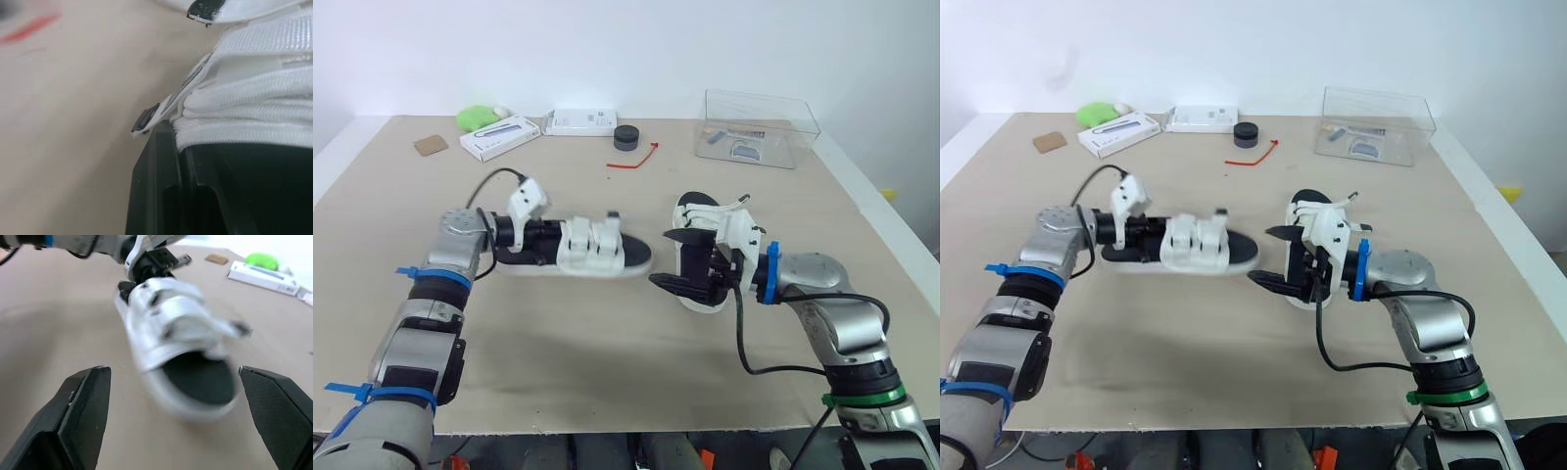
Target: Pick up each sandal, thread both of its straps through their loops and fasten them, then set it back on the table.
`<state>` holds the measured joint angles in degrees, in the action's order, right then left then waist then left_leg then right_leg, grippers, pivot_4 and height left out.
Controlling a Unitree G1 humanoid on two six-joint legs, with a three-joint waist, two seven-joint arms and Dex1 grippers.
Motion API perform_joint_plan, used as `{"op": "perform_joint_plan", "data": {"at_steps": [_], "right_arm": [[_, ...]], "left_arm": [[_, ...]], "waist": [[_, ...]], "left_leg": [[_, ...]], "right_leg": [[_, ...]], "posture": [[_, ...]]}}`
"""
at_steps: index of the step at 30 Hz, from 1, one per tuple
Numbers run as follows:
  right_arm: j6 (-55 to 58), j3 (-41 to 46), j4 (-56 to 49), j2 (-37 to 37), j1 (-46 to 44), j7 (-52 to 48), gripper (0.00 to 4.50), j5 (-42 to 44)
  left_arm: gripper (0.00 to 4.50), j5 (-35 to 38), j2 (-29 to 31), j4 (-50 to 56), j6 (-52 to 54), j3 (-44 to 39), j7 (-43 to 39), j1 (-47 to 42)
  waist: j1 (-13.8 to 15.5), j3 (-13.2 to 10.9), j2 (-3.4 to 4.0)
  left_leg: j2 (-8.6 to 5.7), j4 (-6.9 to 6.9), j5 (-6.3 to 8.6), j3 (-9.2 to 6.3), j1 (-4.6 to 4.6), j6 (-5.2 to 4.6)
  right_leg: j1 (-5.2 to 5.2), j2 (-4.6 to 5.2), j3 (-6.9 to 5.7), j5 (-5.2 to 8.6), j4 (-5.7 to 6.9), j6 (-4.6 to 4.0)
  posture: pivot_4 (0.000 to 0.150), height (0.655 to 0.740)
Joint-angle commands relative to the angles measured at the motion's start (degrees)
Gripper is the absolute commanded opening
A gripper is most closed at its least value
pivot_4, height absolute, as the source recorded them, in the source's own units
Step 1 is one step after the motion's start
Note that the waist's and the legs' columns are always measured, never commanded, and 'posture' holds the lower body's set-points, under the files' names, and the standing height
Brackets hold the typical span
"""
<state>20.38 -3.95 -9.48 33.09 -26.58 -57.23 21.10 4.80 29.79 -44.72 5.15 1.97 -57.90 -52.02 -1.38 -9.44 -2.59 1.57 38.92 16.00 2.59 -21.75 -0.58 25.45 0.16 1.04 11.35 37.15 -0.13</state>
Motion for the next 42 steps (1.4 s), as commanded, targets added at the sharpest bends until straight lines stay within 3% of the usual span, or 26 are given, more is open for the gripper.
{"op": "perform_joint_plan", "data": {"at_steps": [1, 7, 11, 18, 29, 38, 42], "right_arm": [[0.17, -0.23, 0.11, -1.44, -2.84, 0.98, 4.50, 0.39], [2.38, -1.37, 1.50, -4.25, -6.02, 2.39, 4.50, 0.27], [1.75, -2.35, 2.52, -4.56, -6.51, 2.53, 4.50, -0.94], [1.23, -3.03, 2.84, -4.44, -6.26, 2.16, 4.50, -1.74], [1.13, -2.78, 1.98, -3.68, -5.19, 1.59, 4.50, -2.14], [1.02, -1.68, 2.86, -3.08, -5.05, 1.44, 4.50, -1.91], [1.04, -0.95, 3.01, -2.60, -4.98, 1.21, 4.50, -1.33]], "left_arm": [[0.02, -2.64, 2.02, 7.56, 6.63, -5.91, 18.40, 0.87], [0.02, -5.86, -1.02, 17.85, 25.92, -16.64, 50.58, 3.80], [0.02, -5.22, -6.45, 23.20, 32.19, -20.45, 60.72, 6.03], [0.02, -4.31, -11.51, 24.54, 33.43, -20.35, 64.72, 6.78], [0.02, -3.41, -9.25, 21.60, 30.76, -17.33, 59.75, 5.89], [4.44, -1.64, -11.34, 38.32, 40.78, -17.73, 60.65, 10.71], [4.44, -1.28, -11.24, 43.29, 43.06, -17.95, 60.69, 12.39]], "waist": [[0.01, 0.00, 0.01], [0.08, 0.00, 0.00], [0.70, 0.00, 0.00], [1.75, 0.00, -0.02], [1.75, 0.00, -0.02], [1.72, 0.00, -0.02], [1.73, 0.00, -0.02]], "left_leg": [[0.00, 0.00, 0.00, -0.05, -0.01, 0.00], [-0.02, 0.02, 0.02, -0.17, -0.18, 0.06], [-0.14, 0.02, 0.03, -0.32, -0.28, 0.27], [-0.50, 0.29, 0.00, -0.36, -0.42, 0.33], [-0.50, 0.48, -0.08, -0.55, -0.40, 0.37], [-0.49, 0.48, -0.06, -0.57, -0.48, 0.36], [-0.49, 0.50, -0.08, -0.60, -0.47, 0.38]], "right_leg": [[0.00, 0.02, 0.00, -0.01, 0.01, -0.02], [0.06, 0.37, -0.10, -0.05, 0.00, -0.04], [0.08, 0.66, -0.38, -0.06, 0.01, -0.05], [0.03, 1.14, -0.60, -0.18, -0.01, 0.16], [-0.12, 1.13, -0.98, -0.27, 0.04, 0.12], [-0.09, 1.14, -0.89, -0.27, 0.00, 0.12], [-0.10, 1.13, -0.91, -0.27, 0.03, 0.12]], "posture": [[0.150, 0.7400], [0.150, 0.7400], [0.150, 0.7400], [0.150, 0.7400], [0.150, 0.7400], [0.150, 0.7400], [0.150, 0.7400]]}}
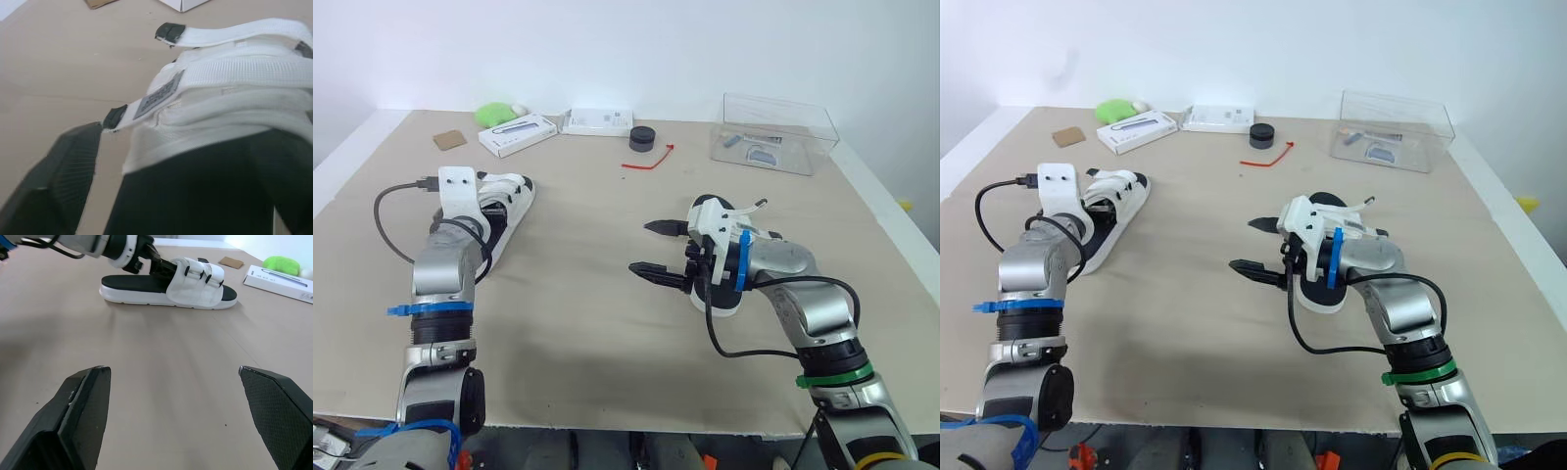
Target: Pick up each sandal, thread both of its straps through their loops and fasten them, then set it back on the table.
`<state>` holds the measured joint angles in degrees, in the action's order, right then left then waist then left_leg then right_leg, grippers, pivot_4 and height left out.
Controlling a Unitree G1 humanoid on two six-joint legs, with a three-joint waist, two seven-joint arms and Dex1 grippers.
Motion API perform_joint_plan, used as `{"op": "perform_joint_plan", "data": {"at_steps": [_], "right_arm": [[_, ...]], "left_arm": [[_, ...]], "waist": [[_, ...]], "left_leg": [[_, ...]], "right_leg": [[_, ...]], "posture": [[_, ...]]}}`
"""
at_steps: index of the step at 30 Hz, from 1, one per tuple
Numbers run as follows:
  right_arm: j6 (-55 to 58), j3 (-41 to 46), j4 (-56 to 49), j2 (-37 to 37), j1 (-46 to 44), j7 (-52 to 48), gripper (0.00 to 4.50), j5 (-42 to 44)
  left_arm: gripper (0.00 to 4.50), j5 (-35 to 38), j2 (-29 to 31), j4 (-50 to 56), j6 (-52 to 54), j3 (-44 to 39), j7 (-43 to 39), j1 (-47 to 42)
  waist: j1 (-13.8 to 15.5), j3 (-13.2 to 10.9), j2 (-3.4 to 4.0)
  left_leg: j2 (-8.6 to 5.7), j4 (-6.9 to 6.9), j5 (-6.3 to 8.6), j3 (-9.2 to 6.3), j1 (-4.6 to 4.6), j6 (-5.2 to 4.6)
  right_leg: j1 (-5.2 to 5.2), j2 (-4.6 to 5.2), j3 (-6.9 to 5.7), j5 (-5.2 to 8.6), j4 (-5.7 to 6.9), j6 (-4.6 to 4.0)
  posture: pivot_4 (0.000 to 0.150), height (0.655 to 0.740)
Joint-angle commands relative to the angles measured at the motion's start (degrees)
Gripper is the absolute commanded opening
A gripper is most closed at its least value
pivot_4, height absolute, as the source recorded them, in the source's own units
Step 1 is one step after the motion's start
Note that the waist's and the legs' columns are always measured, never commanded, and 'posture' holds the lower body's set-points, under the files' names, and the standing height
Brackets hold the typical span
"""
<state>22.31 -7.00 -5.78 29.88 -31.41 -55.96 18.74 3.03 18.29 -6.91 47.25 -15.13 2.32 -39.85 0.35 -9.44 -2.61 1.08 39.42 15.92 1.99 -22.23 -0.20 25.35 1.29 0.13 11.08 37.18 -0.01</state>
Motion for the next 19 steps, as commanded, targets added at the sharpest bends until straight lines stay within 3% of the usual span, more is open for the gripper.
{"op": "perform_joint_plan", "data": {"at_steps": [1, 5, 10, 19], "right_arm": [[-0.69, 2.43, -0.81, 0.68, -0.01, -0.12, 4.50, 1.38], [2.10, 4.92, -3.43, 1.36, 1.98, -1.33, 4.50, 5.79], [5.66, 9.30, -8.63, 4.13, 7.66, -3.78, 4.50, 12.57], [-4.95, 12.15, -11.35, 9.47, 18.15, -9.39, 4.50, 11.01]], "left_arm": [[4.44, 0.59, 0.39, 6.97, 1.07, -0.82, 0.21, 0.83], [4.44, 5.00, 1.39, 17.03, -0.88, -0.86, -6.50, 6.29], [4.44, 15.30, 7.02, 28.89, -7.73, -0.03, -26.02, 18.43], [4.44, 20.61, 21.16, 25.98, -22.98, 5.06, -55.23, 29.01]], "waist": [[0.00, 0.00, 0.00], [0.00, 0.00, 0.00], [-0.02, -0.01, 0.01], [0.00, -0.05, 0.08]], "left_leg": [[0.00, 0.01, -0.01, -0.02, 0.01, 0.02], [0.01, -0.01, -0.03, -0.07, 0.00, 0.04], [0.04, -0.04, 0.02, -0.05, -0.04, 0.05], [0.09, -0.02, -0.13, 0.06, 0.27, -0.15]], "right_leg": [[-0.01, -0.01, 0.00, -0.01, 0.00, -0.01], [-0.01, -0.02, -0.01, 0.00, 0.01, -0.03], [0.01, 0.00, -0.02, 0.05, -0.05, -0.09], [-0.18, -0.47, 0.02, 0.42, -0.06, 0.23]], "posture": [[0.150, 0.7400], [0.150, 0.7400], [0.150, 0.7400], [0.150, 0.7400]]}}
